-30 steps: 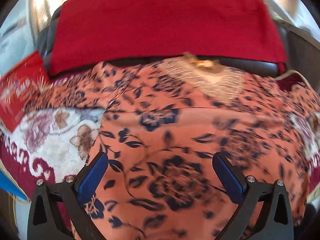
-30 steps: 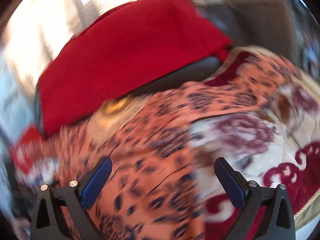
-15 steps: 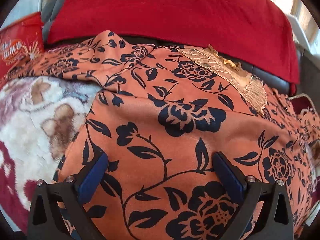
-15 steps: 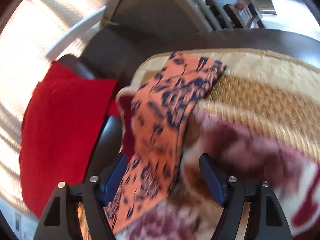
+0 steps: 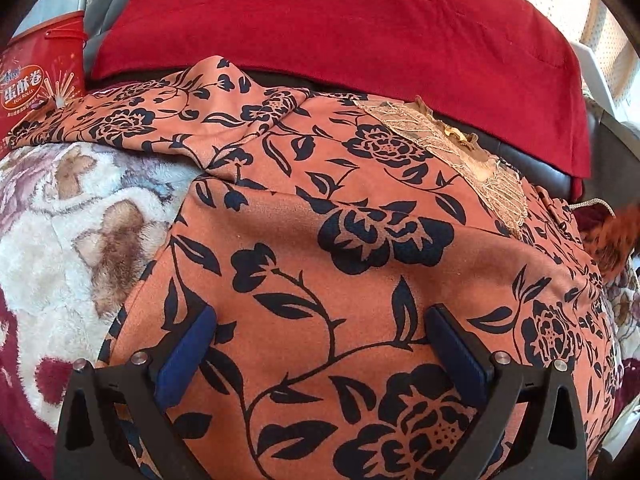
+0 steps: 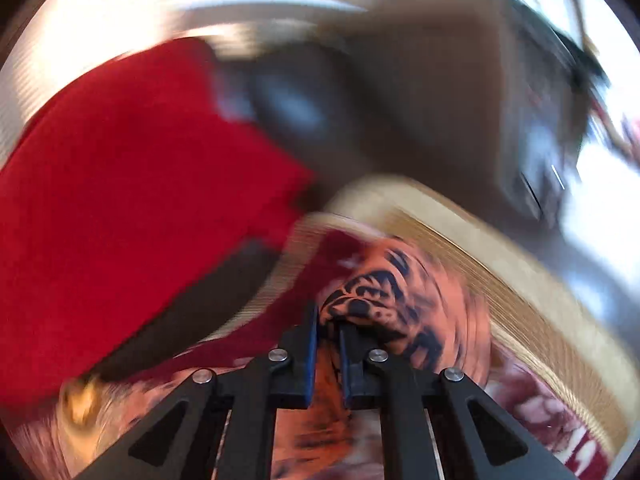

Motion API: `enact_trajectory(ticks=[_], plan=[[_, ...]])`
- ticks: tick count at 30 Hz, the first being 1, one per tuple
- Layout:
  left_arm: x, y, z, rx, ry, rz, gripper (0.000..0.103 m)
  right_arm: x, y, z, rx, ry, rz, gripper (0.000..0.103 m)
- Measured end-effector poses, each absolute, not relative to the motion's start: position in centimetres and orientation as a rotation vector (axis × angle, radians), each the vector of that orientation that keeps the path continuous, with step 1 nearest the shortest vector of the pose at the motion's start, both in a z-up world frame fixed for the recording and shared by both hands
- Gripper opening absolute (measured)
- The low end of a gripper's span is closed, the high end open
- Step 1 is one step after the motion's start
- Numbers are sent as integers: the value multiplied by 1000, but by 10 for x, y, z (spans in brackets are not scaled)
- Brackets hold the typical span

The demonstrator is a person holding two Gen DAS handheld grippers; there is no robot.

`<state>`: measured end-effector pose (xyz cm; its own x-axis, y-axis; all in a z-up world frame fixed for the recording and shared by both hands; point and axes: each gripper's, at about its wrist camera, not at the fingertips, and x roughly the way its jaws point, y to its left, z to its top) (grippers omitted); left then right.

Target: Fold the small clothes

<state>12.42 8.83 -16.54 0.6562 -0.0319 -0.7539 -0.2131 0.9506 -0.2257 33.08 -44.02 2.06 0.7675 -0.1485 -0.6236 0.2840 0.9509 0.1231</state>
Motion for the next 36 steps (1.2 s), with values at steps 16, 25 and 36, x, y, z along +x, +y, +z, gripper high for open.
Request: enact_trajectory(ticks=[16,25,36], plan=[[112,110,-156,-363,876,77,103,268,-96,-106,-198,803,219,86],[119,101,-161,-319,880,124,103,248,-118,-112,-251,783,114,94],[115,96,-164,-286,848,150,103,255,-134,-119,-147,805,134,103]])
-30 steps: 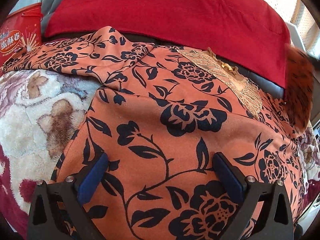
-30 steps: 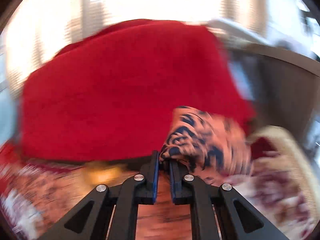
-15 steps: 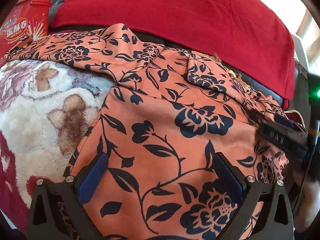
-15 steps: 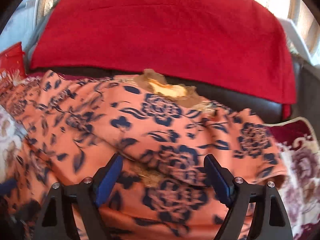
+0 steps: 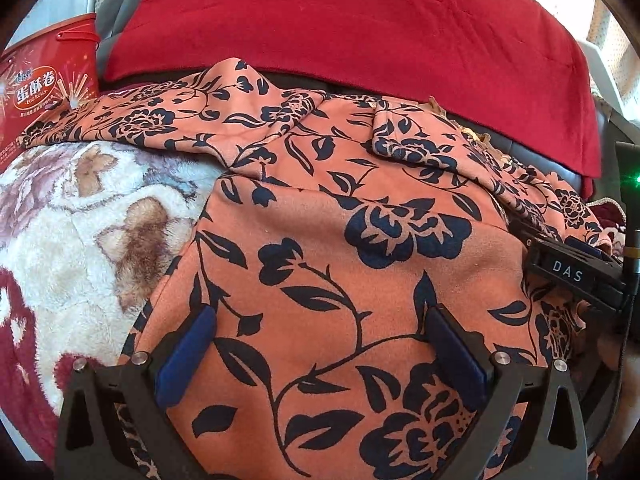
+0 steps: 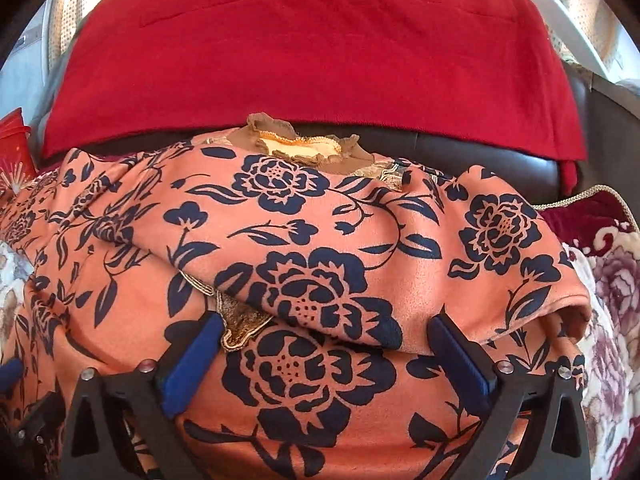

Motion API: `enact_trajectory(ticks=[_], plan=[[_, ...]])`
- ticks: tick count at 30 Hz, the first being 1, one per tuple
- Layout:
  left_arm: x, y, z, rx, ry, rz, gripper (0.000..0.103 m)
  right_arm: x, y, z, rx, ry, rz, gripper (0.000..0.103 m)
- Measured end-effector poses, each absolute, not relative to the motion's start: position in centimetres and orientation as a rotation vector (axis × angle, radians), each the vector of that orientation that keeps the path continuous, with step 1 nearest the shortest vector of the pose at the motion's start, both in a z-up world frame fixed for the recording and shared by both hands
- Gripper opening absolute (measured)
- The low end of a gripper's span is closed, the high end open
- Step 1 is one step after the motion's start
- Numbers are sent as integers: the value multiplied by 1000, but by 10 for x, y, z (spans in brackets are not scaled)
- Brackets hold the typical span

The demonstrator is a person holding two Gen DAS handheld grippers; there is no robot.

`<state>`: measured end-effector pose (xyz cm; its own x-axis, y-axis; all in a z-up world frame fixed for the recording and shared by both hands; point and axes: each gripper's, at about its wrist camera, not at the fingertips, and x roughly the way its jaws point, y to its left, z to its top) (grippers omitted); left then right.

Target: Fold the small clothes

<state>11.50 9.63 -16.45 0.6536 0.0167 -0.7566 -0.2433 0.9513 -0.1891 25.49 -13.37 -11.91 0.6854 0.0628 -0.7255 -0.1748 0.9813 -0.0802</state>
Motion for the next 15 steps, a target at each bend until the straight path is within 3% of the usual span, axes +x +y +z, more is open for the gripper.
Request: enact_trajectory(ticks=[8,15], plan=[[128,106,-120,-389,812,104,103,253,-137,-120,-108,803,154,103],[224,123,-105,-665,878,-40,100,253,-141,-120,-73,799,169,103]])
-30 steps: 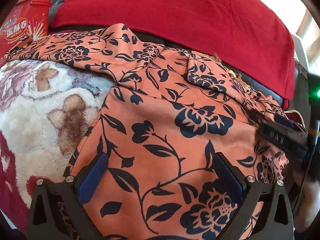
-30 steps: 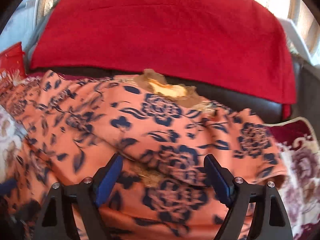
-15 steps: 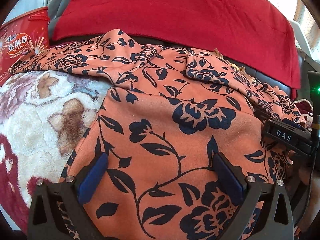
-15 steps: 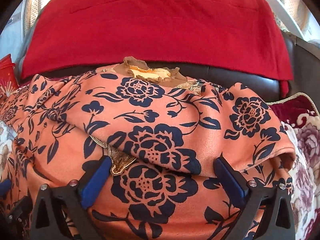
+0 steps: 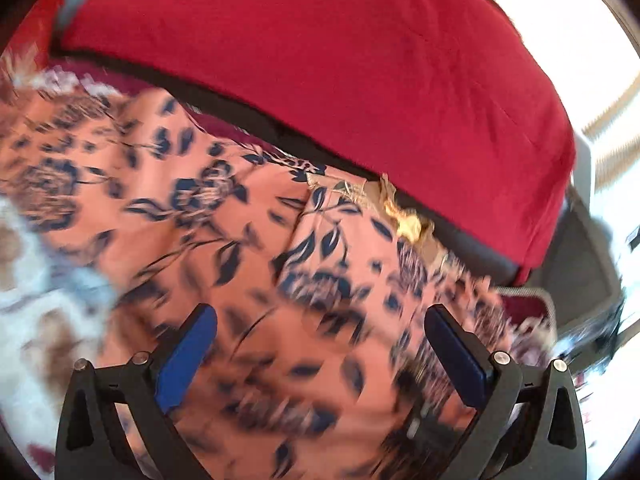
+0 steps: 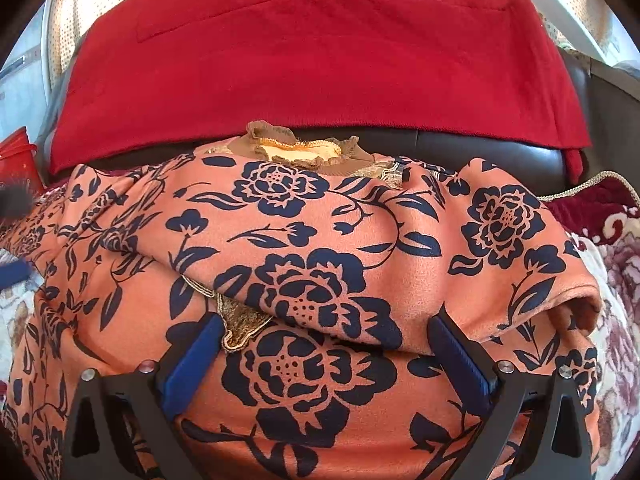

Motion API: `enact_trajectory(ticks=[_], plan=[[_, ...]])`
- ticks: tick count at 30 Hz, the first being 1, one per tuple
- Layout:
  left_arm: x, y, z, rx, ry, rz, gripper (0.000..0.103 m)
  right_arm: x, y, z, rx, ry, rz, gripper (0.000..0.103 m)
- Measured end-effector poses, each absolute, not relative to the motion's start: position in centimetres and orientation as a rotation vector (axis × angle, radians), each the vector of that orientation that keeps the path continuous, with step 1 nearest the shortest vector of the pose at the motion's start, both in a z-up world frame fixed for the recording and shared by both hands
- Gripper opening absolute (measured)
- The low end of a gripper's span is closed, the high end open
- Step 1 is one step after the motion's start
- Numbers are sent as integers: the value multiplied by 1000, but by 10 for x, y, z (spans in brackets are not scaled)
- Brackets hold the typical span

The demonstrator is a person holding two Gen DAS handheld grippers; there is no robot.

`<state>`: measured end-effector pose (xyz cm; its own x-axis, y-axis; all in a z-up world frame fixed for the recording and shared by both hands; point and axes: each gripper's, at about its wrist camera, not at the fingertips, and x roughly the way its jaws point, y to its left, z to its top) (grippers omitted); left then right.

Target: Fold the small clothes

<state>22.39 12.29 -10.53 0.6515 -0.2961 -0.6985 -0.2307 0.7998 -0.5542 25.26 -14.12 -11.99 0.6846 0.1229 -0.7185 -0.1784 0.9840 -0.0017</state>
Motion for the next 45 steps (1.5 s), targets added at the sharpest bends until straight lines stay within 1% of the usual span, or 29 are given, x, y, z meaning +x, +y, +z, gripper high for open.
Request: enact_trajectory(ticks=[2,7,8,9,10,11,12,16,18,20,21,25,27,28,29,30,31,32,34,36,40,41,42,43,45], plan=[[249,124,-116,-728,942,-51,84,253,-142,-120,-68,798,171,103],[276,126,-142,-756,1036,11,75,252,-142,-121,-53,795,174,103],[275,125,-143,-747,1037,22,66,252,-143,-121,-51,795,175,103],[275,124,-142,-722,1034,35,55,252,-143,-121,-49,794,175,103],[276,121,-139,-681,1037,36,12,252,-143,-121,-47,794,174,103],[276,119,-135,-654,1048,33,5,252,-143,-121,-46,794,174,103],[273,119,-128,-657,1024,32,5,252,-143,-121,-45,794,174,103],[230,123,-64,-569,781,24,3,252,-142,-120,-44,796,172,103],[208,125,-54,-508,713,89,2,252,-142,-120,-47,796,170,103],[198,134,-65,-485,714,156,2,252,-142,-120,-47,797,170,103],[199,139,-78,-490,745,175,2,252,-142,-120,-48,797,170,103],[207,159,-147,-550,938,214,2,252,-143,-120,-47,796,170,103],[202,161,-156,-566,906,188,2,252,-142,-120,-49,797,170,103],[201,161,-154,-571,899,177,5,252,-142,-120,-50,797,168,103],[200,162,-151,-593,900,153,21,252,-142,-120,-51,796,168,103],[199,165,-148,-629,906,115,34,252,-142,-120,-51,796,168,103],[200,167,-145,-677,906,65,59,252,-142,-120,-52,795,168,103],[200,170,-139,-717,890,30,72,252,-142,-121,-53,795,167,103],[202,170,-129,-744,866,-5,74,252,-142,-121,-54,793,167,103],[206,165,-128,-777,886,-68,74,252,-142,-121,-55,793,167,103],[226,152,-142,-799,989,-104,72,252,-142,-121,-53,793,168,103],[226,150,-142,-780,996,-88,60,252,-142,-121,-52,793,168,103],[228,146,-139,-731,1004,-67,42,252,-142,-121,-51,793,169,103],[233,142,-136,-674,1030,-64,5,252,-142,-121,-50,793,170,103],[236,139,-131,-647,1022,-58,5,253,-143,-121,-48,793,173,103]])
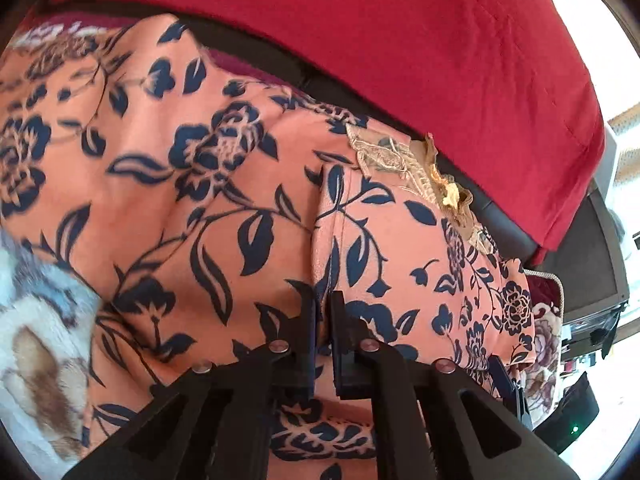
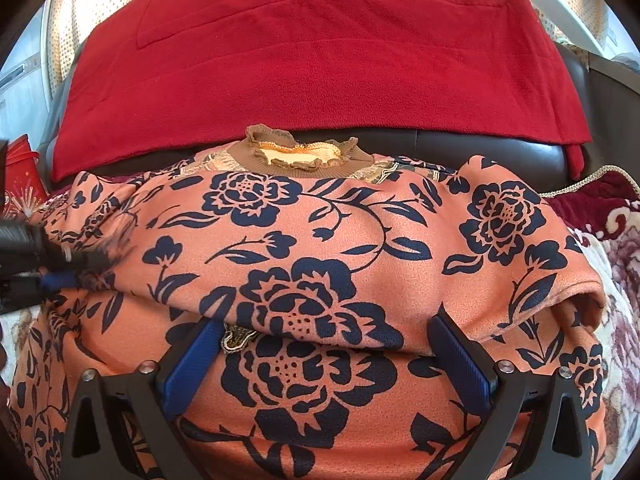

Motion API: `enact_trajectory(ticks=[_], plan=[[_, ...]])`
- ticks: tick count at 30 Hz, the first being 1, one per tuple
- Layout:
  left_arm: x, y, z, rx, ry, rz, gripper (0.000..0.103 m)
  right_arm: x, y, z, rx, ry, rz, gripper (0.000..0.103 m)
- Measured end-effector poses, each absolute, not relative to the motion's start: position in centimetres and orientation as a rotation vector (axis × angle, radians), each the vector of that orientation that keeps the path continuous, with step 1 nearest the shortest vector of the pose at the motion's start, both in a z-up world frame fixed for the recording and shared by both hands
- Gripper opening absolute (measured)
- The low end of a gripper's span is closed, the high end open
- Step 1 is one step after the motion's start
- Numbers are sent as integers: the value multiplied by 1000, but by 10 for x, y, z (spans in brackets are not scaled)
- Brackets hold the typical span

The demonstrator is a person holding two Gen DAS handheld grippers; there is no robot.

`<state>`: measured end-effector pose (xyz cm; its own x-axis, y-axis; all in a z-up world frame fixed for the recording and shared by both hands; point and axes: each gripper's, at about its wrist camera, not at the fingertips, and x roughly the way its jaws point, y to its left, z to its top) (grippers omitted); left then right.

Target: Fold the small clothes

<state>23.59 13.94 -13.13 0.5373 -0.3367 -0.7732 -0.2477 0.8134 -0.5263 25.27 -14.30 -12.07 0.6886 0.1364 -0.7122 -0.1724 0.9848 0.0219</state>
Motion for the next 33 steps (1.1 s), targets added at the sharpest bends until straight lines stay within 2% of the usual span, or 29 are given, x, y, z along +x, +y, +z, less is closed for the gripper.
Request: enact_trajectory(ticks=[5,7,12,15,16,17,19,22,25,27,28,29,31,33], plan=[[215,140,-66,-524,795,-18,1,252,-145,-120,-39,791,181,103],[208,136,-60,-425,752,61,0,252,-146,-120,-36,792,181,103],[213,156,-139,-472,991,136,0,252,-146,-119,-35,792,182,103],[198,162,-145,-528,938,112,2,252,-146,-119,-39,793,180,103],[197,164,-142,-566,939,84,12,252,-146,-119,-38,793,180,103],[196,166,-140,-608,944,50,37,252,-146,-119,-39,794,180,103],[195,169,-129,-669,914,8,64,252,-146,-119,-39,794,180,103],[197,164,-117,-692,872,-61,66,252,-146,-118,-42,794,178,103],[213,155,-122,-705,920,-100,66,252,-146,-118,-41,794,179,103],[224,147,-130,-670,979,-75,48,252,-147,-118,-38,793,181,103],[227,145,-133,-656,1000,-68,26,252,-147,-117,-34,791,182,103],[228,143,-131,-628,1003,-61,12,251,-148,-117,-27,788,185,103],[230,135,-127,-599,978,-69,5,250,-151,-116,-10,781,192,103],[224,140,-105,-568,895,-64,4,250,-154,-115,15,776,204,103]])
